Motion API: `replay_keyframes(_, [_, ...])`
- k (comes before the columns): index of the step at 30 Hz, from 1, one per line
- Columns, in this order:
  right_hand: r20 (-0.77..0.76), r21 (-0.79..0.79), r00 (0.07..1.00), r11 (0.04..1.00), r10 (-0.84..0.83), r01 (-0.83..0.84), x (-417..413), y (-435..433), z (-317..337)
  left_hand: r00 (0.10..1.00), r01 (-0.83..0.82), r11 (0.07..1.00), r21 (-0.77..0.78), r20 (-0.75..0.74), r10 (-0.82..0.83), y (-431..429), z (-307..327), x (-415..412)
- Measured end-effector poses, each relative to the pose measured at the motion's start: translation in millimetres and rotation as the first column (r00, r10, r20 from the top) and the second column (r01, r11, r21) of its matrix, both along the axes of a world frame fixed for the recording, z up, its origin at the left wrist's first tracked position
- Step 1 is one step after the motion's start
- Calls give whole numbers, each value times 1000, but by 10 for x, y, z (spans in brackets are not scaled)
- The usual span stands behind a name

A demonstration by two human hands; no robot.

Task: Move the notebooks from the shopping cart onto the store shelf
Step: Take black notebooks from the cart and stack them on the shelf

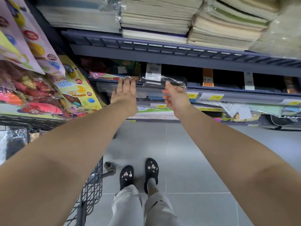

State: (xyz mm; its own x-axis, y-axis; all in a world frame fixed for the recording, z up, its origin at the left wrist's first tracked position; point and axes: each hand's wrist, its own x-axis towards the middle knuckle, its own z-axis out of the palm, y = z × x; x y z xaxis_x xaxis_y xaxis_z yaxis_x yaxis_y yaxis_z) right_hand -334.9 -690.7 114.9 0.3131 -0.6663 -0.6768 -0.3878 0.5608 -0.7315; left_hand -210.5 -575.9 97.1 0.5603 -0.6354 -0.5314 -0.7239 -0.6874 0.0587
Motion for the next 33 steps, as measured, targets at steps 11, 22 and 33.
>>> replay_keyframes(11, [-188,-33,917,930,353,-365,-287,323,133,992,52,995,-85,-110,-61,499,222,-68])
replay_keyframes(22, [-738,-157,265,224,621,-962,-639,1219,359,994,80,997,-18,78,-78,1784,543,-507])
replay_keyframes(33, [-860,-196,31,-274,509,-942,-675,2271,507,912,-392,917,-66,101,397,3224,588,-1273])
